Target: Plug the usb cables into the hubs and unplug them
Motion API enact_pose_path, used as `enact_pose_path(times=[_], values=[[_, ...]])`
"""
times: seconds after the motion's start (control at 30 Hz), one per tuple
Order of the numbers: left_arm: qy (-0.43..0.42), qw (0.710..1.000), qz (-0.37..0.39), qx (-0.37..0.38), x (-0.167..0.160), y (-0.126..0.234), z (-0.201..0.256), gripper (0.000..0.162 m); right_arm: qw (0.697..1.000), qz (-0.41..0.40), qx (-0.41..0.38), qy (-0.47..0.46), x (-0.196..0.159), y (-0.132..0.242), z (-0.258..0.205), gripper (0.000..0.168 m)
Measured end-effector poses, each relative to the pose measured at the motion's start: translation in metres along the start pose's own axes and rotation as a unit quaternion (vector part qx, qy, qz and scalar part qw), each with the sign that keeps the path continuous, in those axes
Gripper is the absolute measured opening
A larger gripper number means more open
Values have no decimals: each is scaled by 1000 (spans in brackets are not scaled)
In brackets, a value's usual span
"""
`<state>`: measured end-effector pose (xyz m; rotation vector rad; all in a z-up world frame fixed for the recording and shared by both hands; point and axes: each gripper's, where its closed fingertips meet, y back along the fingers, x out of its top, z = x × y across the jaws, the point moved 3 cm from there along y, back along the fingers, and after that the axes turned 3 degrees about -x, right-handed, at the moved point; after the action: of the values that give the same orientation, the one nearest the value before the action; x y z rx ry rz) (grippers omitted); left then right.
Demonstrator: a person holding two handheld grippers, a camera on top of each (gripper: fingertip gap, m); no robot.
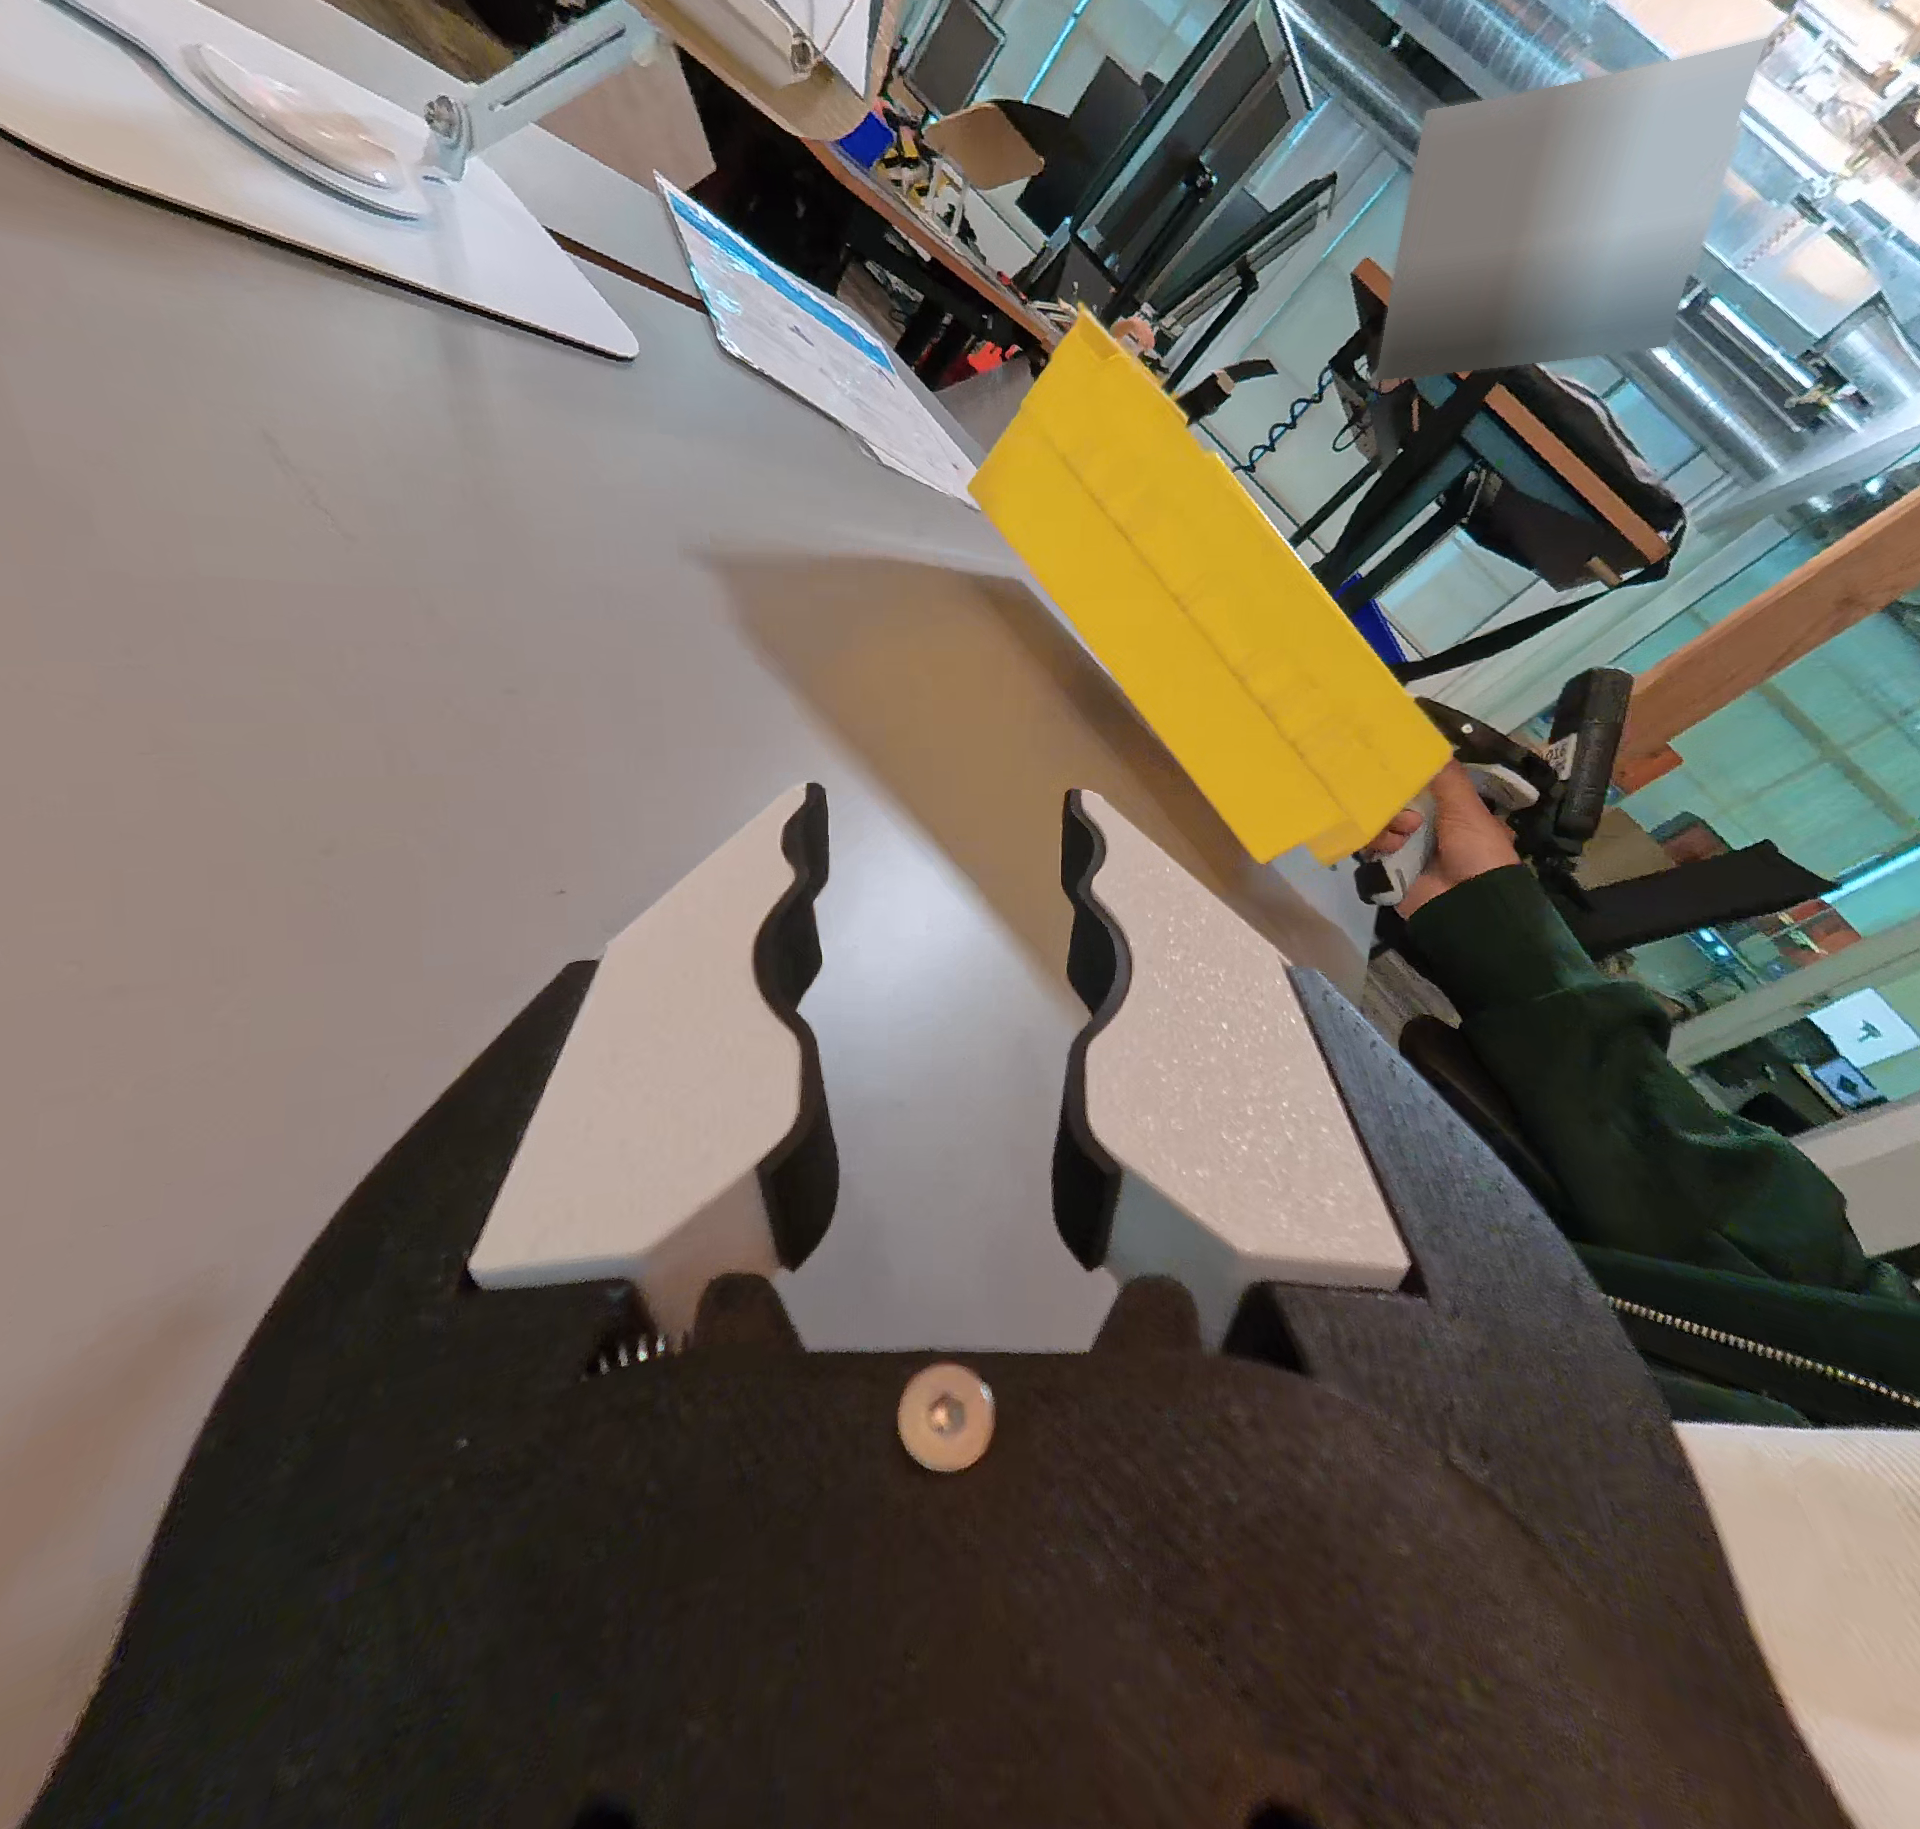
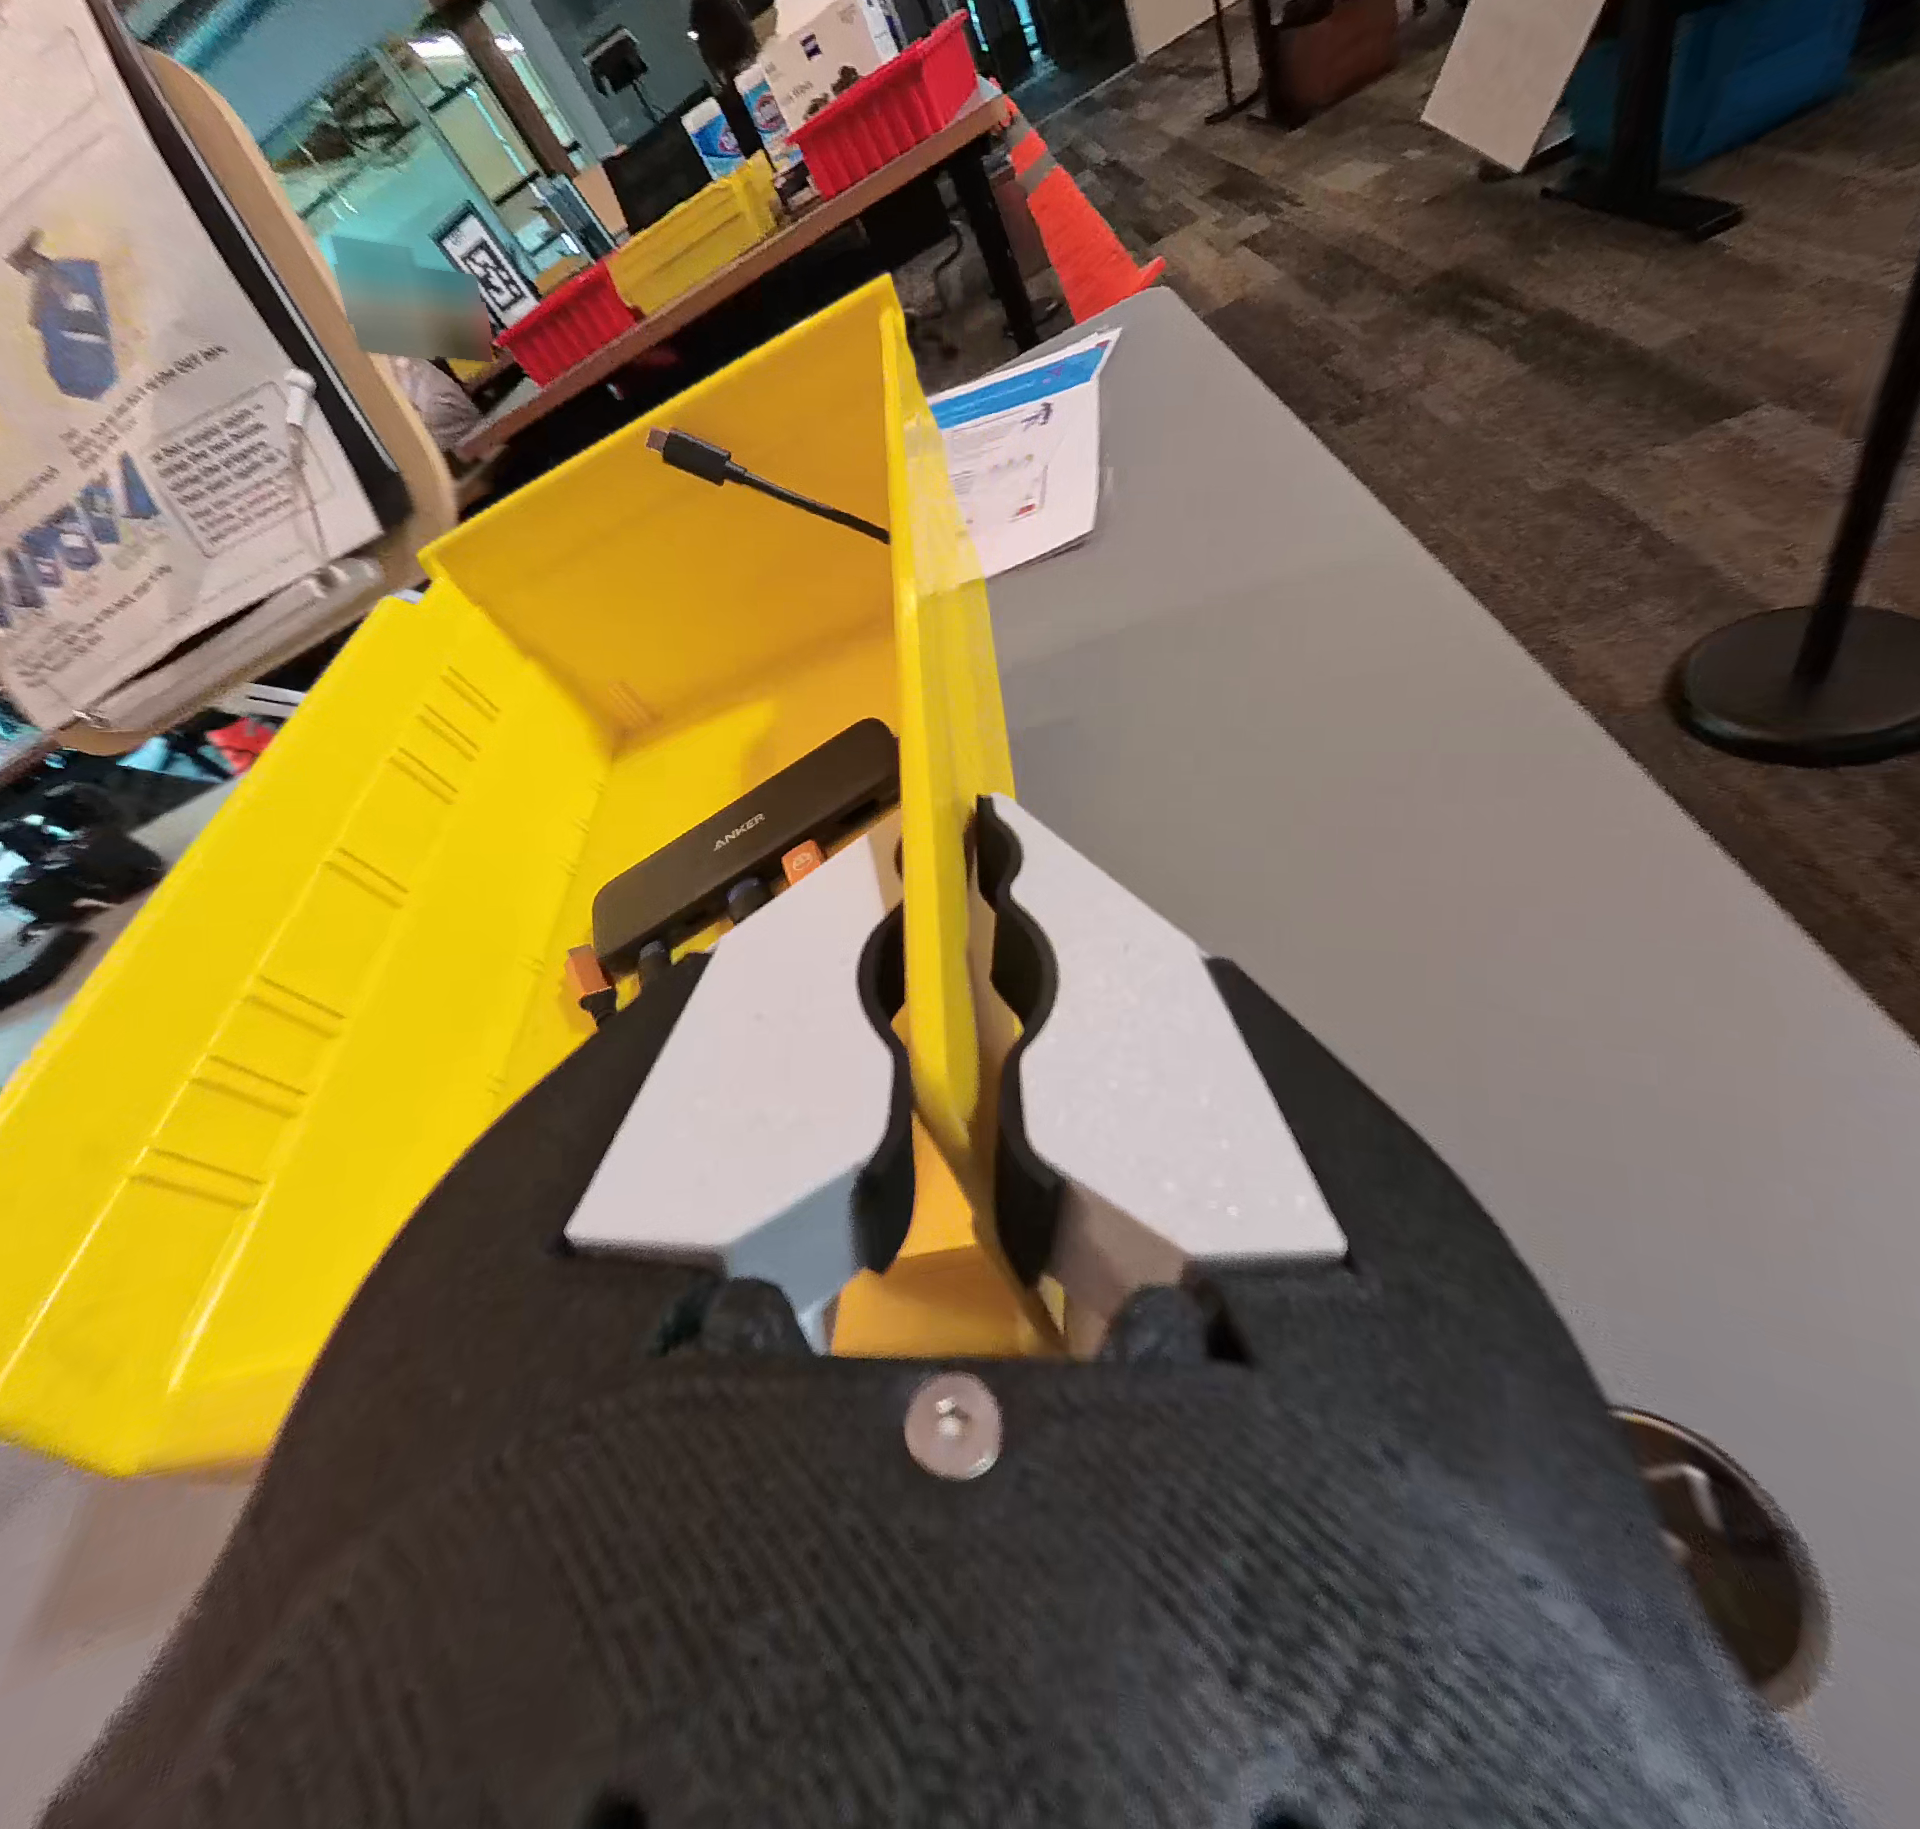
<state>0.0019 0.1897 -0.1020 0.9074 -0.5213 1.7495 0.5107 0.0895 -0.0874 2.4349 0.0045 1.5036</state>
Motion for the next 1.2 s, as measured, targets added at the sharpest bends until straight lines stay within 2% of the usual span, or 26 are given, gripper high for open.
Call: enact_pose_path(times=[0.03, 0.13, 0.23, 0.3, 0.37, 0.4, 0.47, 0.57, 0.6, 0.67, 0.83, 0.87, 0.9, 0.97, 1.03, 1.07, 1.13, 1.2], values=[[-3, 1000, 4, 5, 1, 2, 0, 43, 1000, 0, 9, -2, -1, -2, -6, 5], [-30, 999, 23, 33, 7, 10, -1, 42, 999, -7, 35, 7, -5, -11, -27, 5], [-119, 982, 92, 111, 29, 33, 0, 36, 998, -27, 63, 15, -13, -24, -50, 5], [-201, 932, 202, 225, 57, 71, 3, 34, 995, -44, 83, 15, -20, -33, -64, 5], [-274, 854, 301, 324, 76, 119, 14, 23, 993, -58, 101, 16, -26, -43, -76, 5], [-301, 824, 322, 356, 80, 137, 19, 21, 992, -63, 108, 18, -28, -47, -82, 5], [-324, 795, 322, 399, 81, 159, 22, 25, 990, -68, 119, 27, -30, -56, -93, 4], [-319, 767, 301, 469, 77, 183, 10, 44, 987, -76, 135, 40, -34, -70, -110, 4], [-313, 758, 292, 492, 76, 190, 4, 55, 986, -81, 142, 43, -36, -75, -116, 4], [-291, 752, 250, 536, 68, 200, -12, 72, 982, -90, 157, 52, -41, -84, -129, 4], [-199, 794, 76, 570, 27, 201, -71, 74, 972, -110, 198, 70, -54, -102, -164, 4], [-180, 788, 46, 587, 22, 205, -79, 82, 969, -113, 208, 68, -57, -104, -171, 4], [-183, 776, 28, 603, 21, 210, -83, 77, 967, -116, 216, 69, -59, -106, -178, 4], [-244, 743, 11, 623, 27, 220, -85, 44, 962, -123, 230, 76, -66, -107, -193, 4], [-280, 746, -22, 604, 29, 215, -86, 30, 957, -130, 245, 84, -74, -107, -209, 4], [-289, 750, -28, 595, 31, 211, -83, 11, 955, -133, 250, 90, -78, -105, -219, 4], [-276, 771, -22, 573, 32, 206, -81, 5, 950, -135, 260, 106, -89, -102, -242, 4], [-273, 777, -11, 567, 39, 209, -74, 5, 947, -138, 266, 112, -103, -99, -267, 4]])
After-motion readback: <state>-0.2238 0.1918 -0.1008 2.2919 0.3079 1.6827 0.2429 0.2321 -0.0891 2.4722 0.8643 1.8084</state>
